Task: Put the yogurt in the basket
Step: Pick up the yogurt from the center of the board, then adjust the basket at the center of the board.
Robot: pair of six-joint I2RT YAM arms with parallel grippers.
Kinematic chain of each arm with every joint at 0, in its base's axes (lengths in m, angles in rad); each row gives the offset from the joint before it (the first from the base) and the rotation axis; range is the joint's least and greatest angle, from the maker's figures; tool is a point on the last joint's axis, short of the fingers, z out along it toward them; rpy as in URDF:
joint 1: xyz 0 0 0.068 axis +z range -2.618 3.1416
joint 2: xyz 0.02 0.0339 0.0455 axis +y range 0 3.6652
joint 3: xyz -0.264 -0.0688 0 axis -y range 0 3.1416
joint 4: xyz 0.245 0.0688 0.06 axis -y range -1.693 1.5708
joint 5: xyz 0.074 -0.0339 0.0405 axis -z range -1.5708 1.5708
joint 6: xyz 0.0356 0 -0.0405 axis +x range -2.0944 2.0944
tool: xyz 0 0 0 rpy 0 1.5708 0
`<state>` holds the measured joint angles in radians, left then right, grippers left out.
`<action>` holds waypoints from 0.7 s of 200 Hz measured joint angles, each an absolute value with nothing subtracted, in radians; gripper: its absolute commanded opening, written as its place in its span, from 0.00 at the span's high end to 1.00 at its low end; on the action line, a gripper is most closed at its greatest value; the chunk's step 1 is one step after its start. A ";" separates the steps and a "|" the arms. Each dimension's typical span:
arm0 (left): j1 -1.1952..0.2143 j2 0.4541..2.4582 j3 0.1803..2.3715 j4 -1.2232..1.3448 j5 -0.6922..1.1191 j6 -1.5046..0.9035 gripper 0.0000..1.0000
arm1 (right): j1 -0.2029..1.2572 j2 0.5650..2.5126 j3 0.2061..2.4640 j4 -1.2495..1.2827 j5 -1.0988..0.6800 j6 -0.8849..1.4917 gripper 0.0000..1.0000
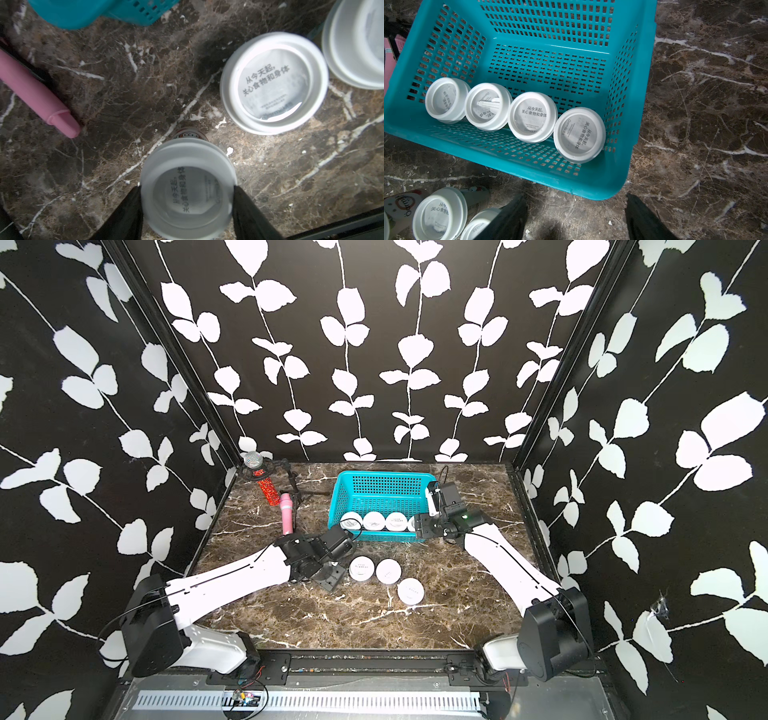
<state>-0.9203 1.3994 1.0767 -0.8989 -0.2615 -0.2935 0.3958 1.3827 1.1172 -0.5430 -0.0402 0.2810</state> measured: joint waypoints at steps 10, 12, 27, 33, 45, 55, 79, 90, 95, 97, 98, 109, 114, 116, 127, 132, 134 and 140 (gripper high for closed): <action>-0.920 1.391 1.091 -0.904 -0.282 -0.290 0.39 | 0.389 1.383 1.117 -0.543 -0.040 0.281 0.24; -0.920 1.391 1.093 -0.905 -0.284 -0.289 0.39 | 0.387 1.383 1.117 -0.543 -0.040 0.281 0.24; -0.920 1.385 1.122 -0.917 -0.317 -0.281 0.38 | 0.375 1.383 1.117 -0.543 -0.041 0.282 0.25; -0.920 1.385 1.137 -0.920 -0.331 -0.276 0.38 | 0.369 1.383 1.117 -0.543 -0.041 0.283 0.25; -0.920 1.385 1.167 -0.926 -0.354 -0.268 0.38 | 0.359 1.384 1.117 -0.543 -0.041 0.283 0.26; -0.920 1.385 1.196 -0.934 -0.372 -0.260 0.38 | 0.349 1.387 1.117 -0.541 -0.041 0.283 0.27; -0.920 1.388 1.264 -0.946 -0.409 -0.241 0.38 | 0.320 1.428 1.124 -0.536 -0.043 0.276 0.29; -0.920 1.392 1.295 -0.960 -0.421 -0.234 0.38 | 0.309 1.462 1.137 -0.536 -0.043 0.271 0.31; -0.920 1.394 1.309 -0.966 -0.427 -0.230 0.38 | 0.304 1.480 1.145 -0.536 -0.043 0.266 0.32; -0.920 1.395 1.314 -0.968 -0.430 -0.229 0.37 | 0.302 1.488 1.148 -0.535 -0.043 0.264 0.32; -0.920 1.395 1.315 -0.969 -0.431 -0.228 0.37 | 0.301 1.491 1.150 -0.535 -0.044 0.262 0.33; -0.920 1.396 1.339 -0.982 -0.441 -0.219 0.37 | 0.290 1.530 1.173 -0.535 -0.046 0.255 0.35; -0.920 1.396 1.348 -0.987 -0.446 -0.213 0.37 | 0.286 1.548 1.184 -0.535 -0.048 0.250 0.35; -0.920 1.396 1.352 -0.989 -0.448 -0.213 0.37 | 0.284 1.555 1.188 -0.535 -0.049 0.250 0.35; -0.919 1.396 1.372 -0.998 -0.455 -0.201 0.36 | 0.273 1.589 1.213 -0.535 -0.053 0.239 0.37; -0.918 1.397 1.380 -0.999 -0.458 -0.196 0.36 | 0.270 1.603 1.225 -0.534 -0.055 0.234 0.38; -0.917 1.397 1.383 -0.999 -0.458 -0.194 0.36 | 0.268 1.608 1.230 -0.534 -0.057 0.234 0.38; -0.912 1.397 1.392 -1.000 -0.458 -0.187 0.36 | 0.263 1.623 1.243 -0.532 -0.059 0.231 0.39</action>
<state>-0.9123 1.3968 1.3922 -0.9997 -0.4580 -0.1871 0.2634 1.6234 1.2430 -0.5323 -0.0593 0.2310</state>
